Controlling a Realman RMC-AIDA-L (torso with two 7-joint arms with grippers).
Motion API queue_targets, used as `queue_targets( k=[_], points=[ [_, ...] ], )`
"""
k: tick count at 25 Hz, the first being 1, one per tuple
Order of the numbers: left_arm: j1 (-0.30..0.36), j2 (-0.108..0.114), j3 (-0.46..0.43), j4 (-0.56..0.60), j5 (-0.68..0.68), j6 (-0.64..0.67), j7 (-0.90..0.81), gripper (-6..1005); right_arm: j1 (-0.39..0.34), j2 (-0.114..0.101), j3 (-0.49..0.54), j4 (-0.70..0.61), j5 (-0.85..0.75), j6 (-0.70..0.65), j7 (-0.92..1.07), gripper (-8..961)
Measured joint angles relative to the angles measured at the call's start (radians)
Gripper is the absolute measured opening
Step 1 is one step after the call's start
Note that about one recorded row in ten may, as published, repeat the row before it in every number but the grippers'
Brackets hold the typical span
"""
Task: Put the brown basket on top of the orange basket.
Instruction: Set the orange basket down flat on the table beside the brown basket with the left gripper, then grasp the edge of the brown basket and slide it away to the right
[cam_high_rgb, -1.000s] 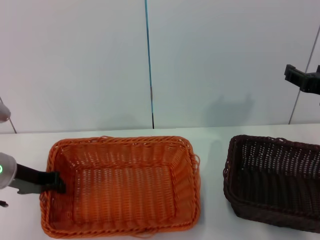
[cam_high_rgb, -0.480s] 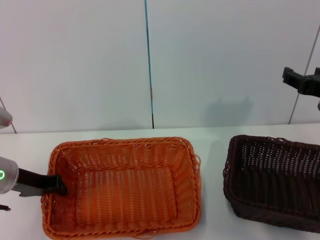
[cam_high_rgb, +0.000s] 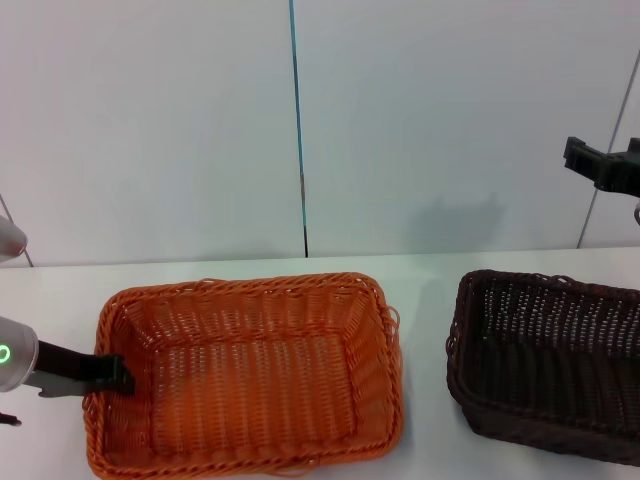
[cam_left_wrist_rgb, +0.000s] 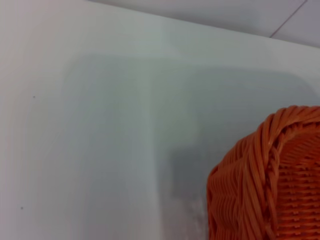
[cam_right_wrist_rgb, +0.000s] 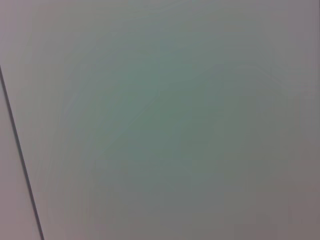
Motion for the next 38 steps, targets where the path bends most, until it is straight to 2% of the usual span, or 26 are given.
queue_targets(
  k=[9,20,27,33,38],
  points=[
    [0.0,-0.006,0.003,-0.007,0.0,0.011,0.016,112,0.001,0.0,0.001,-0.003,0.0,0.001,0.0,761],
    [0.001,-0.02,0.003,-0.017,0.007,0.017,0.021,186,0.003,0.0,0.006,-0.006,0.0,0.001,0.0,761],
    [0.022,-0.027,0.001,-0.051,0.004,0.019,0.021,316,0.003,0.0,0.006,-0.007,0.0,0.001,0.0,761],
    [0.057,-0.061,0.0,-0.15,0.002,0.03,0.021,482,0.002,0.0,0.005,-0.007,0.0,0.001,0.0,761],
    [0.085,-0.084,0.002,-0.241,0.002,0.057,0.021,680,-0.002,0.0,0.004,-0.006,0.0,0.001,0.0,761]
  ],
)
